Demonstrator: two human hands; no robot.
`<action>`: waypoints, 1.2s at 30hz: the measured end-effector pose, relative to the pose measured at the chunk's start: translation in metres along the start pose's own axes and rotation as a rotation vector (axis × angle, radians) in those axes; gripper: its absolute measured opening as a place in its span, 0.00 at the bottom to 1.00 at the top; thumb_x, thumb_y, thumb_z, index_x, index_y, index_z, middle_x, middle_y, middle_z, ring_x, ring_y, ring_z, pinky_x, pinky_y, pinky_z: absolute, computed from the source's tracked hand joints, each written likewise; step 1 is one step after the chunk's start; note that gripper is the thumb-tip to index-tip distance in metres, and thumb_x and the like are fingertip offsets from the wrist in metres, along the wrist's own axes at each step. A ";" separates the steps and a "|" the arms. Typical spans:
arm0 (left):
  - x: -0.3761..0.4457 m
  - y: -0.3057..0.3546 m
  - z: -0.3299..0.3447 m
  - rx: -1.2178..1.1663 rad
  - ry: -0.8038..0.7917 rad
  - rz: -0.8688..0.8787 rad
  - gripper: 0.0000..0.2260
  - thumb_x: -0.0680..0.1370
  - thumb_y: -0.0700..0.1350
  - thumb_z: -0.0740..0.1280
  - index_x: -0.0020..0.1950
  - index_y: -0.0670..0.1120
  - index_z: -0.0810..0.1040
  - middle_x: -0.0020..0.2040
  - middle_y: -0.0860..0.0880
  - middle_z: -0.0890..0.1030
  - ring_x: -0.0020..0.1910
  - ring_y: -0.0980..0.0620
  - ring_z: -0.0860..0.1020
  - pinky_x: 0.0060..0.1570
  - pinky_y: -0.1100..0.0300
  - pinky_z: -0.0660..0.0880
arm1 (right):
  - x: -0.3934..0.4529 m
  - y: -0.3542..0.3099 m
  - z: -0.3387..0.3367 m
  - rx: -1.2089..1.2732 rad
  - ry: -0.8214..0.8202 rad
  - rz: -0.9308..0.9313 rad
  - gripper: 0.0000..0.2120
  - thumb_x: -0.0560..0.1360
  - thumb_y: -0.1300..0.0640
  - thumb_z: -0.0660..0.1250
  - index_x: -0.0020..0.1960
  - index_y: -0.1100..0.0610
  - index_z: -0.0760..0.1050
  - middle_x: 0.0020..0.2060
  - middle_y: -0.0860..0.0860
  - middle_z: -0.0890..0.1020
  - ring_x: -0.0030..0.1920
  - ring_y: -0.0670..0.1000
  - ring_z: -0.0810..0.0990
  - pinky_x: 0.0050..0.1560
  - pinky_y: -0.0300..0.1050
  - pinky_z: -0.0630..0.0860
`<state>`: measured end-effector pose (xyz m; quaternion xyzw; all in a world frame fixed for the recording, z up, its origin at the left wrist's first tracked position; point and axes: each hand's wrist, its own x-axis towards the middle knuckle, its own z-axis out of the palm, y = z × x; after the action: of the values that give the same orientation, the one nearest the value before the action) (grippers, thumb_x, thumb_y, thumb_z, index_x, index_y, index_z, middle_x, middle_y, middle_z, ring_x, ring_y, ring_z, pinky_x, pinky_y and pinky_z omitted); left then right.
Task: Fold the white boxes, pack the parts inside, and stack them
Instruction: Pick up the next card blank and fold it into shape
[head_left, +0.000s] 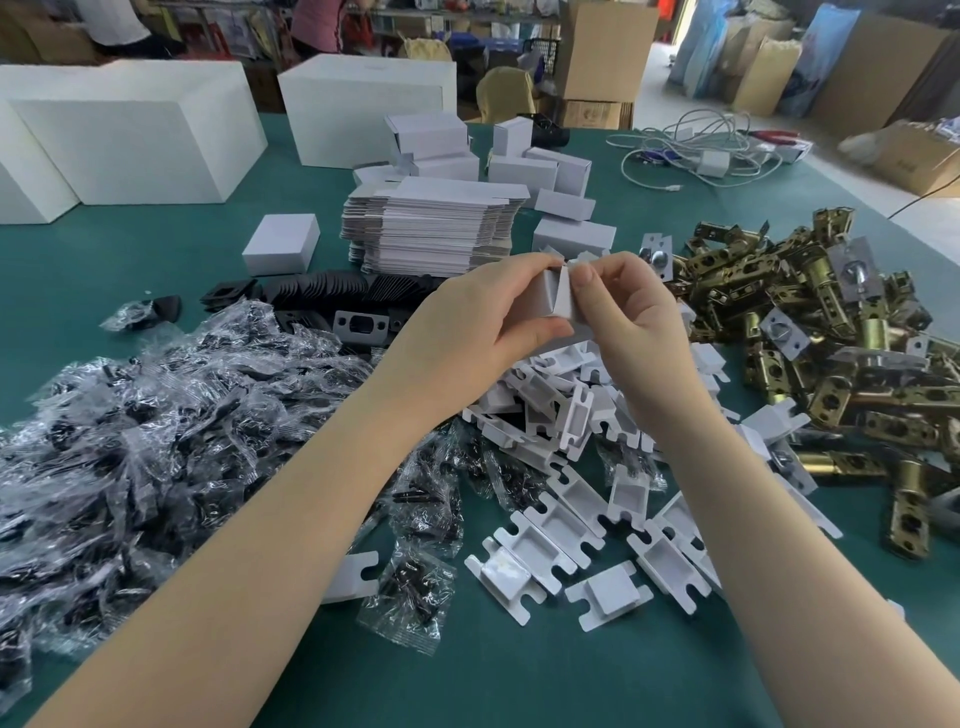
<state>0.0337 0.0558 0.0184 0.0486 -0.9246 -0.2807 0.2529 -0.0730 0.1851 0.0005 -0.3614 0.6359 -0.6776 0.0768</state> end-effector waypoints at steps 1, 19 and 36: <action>0.000 0.000 0.000 -0.004 -0.003 -0.001 0.23 0.79 0.55 0.67 0.72 0.52 0.71 0.64 0.54 0.78 0.57 0.57 0.76 0.53 0.68 0.70 | 0.000 0.000 -0.001 0.003 0.002 -0.002 0.05 0.79 0.53 0.65 0.44 0.51 0.74 0.36 0.45 0.77 0.39 0.47 0.74 0.42 0.41 0.73; 0.001 -0.013 -0.017 -0.399 -0.211 -0.129 0.38 0.68 0.54 0.79 0.73 0.64 0.63 0.63 0.70 0.72 0.62 0.71 0.71 0.56 0.76 0.71 | 0.001 -0.009 -0.015 0.294 -0.390 0.055 0.28 0.66 0.63 0.75 0.62 0.50 0.70 0.61 0.50 0.78 0.56 0.55 0.81 0.56 0.55 0.79; 0.001 -0.006 -0.008 0.359 0.166 -0.026 0.44 0.65 0.56 0.79 0.76 0.51 0.64 0.70 0.50 0.74 0.66 0.48 0.73 0.59 0.51 0.71 | -0.009 -0.024 0.015 -0.623 0.155 -0.353 0.07 0.75 0.63 0.69 0.50 0.56 0.83 0.44 0.47 0.83 0.42 0.49 0.82 0.45 0.47 0.79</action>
<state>0.0363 0.0464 0.0207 0.1280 -0.9350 -0.1098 0.3120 -0.0493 0.1823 0.0177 -0.4192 0.7436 -0.4796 -0.2033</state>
